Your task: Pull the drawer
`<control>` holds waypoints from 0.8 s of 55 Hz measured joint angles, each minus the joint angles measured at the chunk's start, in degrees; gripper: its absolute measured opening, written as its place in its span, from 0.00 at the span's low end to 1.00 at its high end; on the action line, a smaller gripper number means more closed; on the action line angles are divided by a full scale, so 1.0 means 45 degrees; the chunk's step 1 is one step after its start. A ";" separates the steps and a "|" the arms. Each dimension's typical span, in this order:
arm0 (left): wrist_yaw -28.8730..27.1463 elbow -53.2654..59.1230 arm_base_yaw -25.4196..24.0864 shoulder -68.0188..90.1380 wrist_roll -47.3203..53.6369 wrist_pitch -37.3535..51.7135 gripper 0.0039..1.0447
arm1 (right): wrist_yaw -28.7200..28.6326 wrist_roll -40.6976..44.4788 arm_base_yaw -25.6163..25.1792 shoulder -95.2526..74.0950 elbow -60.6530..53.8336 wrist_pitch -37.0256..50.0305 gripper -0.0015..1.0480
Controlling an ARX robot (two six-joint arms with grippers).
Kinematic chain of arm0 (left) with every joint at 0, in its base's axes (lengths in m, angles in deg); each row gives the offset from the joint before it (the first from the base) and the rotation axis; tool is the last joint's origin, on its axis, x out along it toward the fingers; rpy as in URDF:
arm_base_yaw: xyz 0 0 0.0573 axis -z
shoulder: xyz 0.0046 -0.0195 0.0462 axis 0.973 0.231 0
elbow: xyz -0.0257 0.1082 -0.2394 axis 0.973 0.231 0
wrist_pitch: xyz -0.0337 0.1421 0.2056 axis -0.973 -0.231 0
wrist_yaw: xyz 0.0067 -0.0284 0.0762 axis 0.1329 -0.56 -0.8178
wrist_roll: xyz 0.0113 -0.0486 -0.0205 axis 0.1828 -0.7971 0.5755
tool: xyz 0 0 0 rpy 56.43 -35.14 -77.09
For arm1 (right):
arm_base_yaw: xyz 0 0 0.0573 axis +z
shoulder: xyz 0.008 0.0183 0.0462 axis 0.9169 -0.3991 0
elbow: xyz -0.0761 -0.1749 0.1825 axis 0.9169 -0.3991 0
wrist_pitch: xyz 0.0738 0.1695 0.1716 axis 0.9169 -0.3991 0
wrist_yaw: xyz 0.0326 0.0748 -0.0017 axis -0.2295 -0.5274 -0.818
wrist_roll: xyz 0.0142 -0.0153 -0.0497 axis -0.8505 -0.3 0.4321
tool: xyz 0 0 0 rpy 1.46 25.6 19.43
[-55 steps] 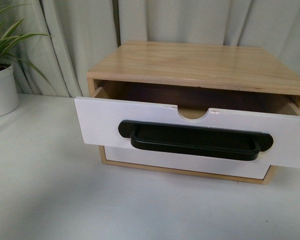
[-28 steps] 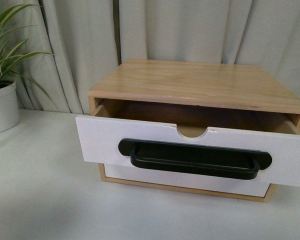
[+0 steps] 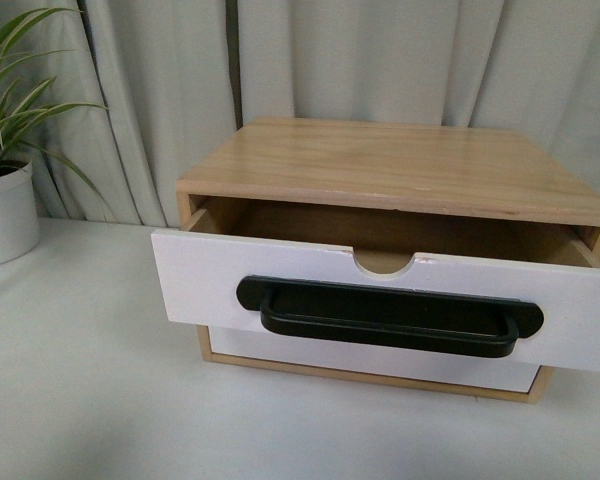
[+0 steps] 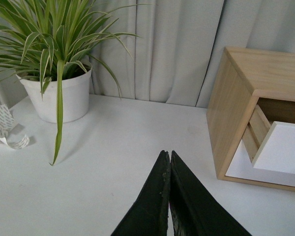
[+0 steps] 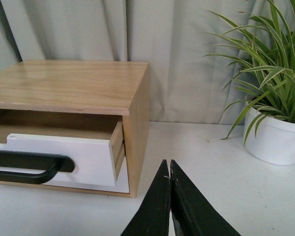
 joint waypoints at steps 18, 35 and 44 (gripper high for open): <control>-0.1885 0.0709 0.1943 -0.2011 -0.0015 -0.1122 0.04 | -0.0010 -0.0019 -0.0019 0.0559 -0.0695 0.0160 0.01; -0.1914 0.0709 0.1953 -0.3672 -0.0015 -0.2710 0.04 | -0.0005 -0.0019 -0.0019 0.1214 -0.1457 0.0267 0.01; -0.1914 0.0709 0.1953 -0.4289 -0.0019 -0.3351 0.04 | -0.0005 -0.0019 -0.0019 0.1239 -0.1457 0.0272 0.01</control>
